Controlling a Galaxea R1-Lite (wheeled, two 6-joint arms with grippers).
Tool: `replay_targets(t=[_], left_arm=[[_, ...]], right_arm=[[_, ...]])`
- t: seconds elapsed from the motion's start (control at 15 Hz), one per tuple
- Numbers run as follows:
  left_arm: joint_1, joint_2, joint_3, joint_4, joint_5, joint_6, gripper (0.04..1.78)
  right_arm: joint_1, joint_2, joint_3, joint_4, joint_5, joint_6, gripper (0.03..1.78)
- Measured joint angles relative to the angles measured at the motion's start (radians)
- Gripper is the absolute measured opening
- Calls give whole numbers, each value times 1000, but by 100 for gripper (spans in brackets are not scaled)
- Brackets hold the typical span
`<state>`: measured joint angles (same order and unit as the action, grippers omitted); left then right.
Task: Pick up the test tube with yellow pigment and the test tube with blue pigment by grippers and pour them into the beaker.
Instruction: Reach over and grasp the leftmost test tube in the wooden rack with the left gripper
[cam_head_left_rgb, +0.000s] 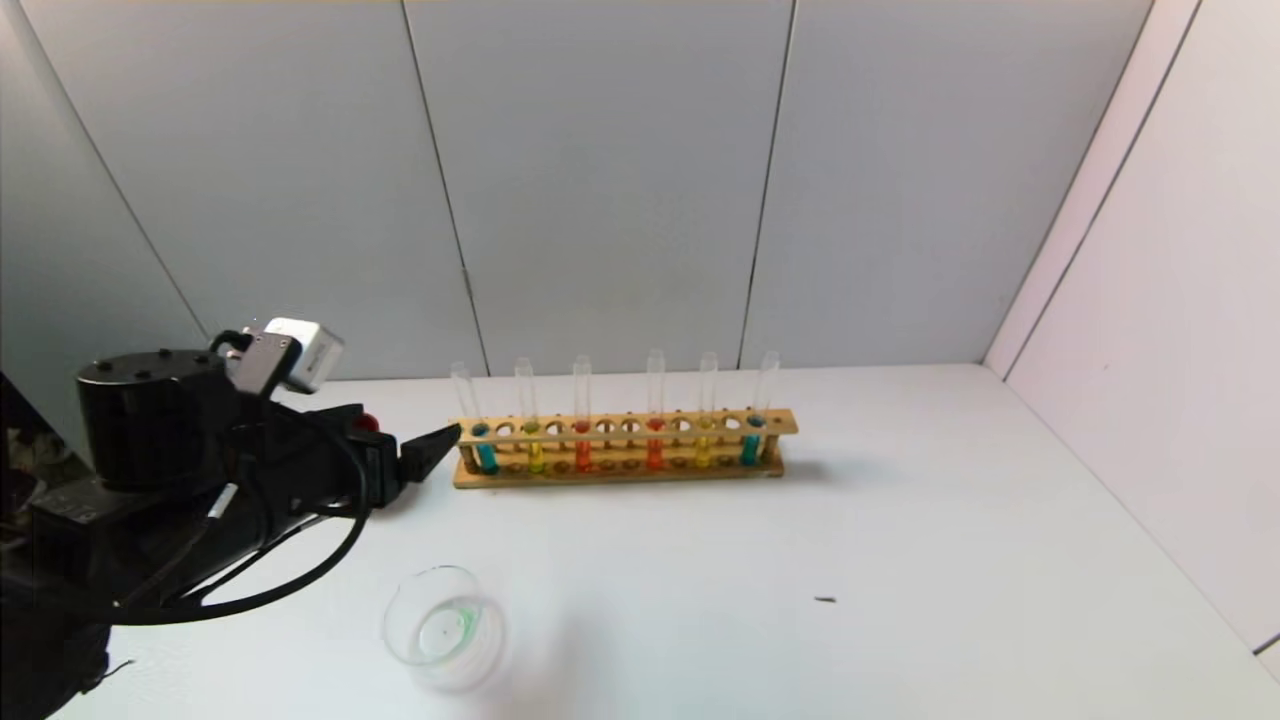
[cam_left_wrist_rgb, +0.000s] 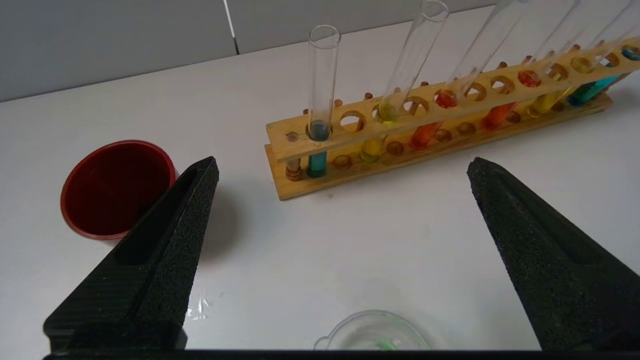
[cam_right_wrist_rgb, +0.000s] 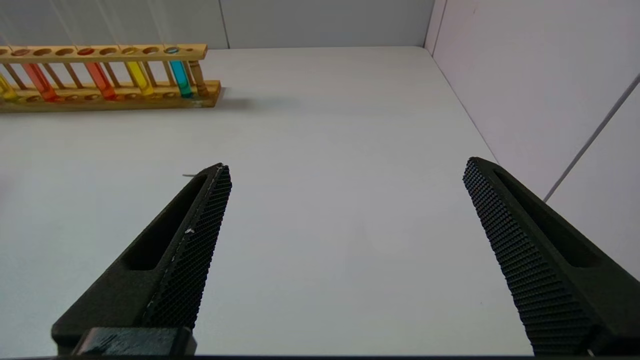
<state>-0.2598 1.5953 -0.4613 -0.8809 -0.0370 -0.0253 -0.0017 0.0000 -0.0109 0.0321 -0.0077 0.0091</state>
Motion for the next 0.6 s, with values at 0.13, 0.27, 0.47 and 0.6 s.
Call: replay_targets(t=[0.13, 0.27, 0.47, 0.6], left_arm=[[-17, 97, -3, -128, 32, 3, 175], [-27, 190, -11, -241, 47, 5, 175], [-33, 278, -56, -278, 50, 5, 175], [-28, 316, -91, -277, 50, 5, 175]], right_arm=[[0, 0, 0, 0, 0, 0, 170], [0, 0, 0, 0, 0, 0, 170], [0, 0, 0, 0, 0, 0, 170], [0, 0, 0, 0, 0, 0, 170]])
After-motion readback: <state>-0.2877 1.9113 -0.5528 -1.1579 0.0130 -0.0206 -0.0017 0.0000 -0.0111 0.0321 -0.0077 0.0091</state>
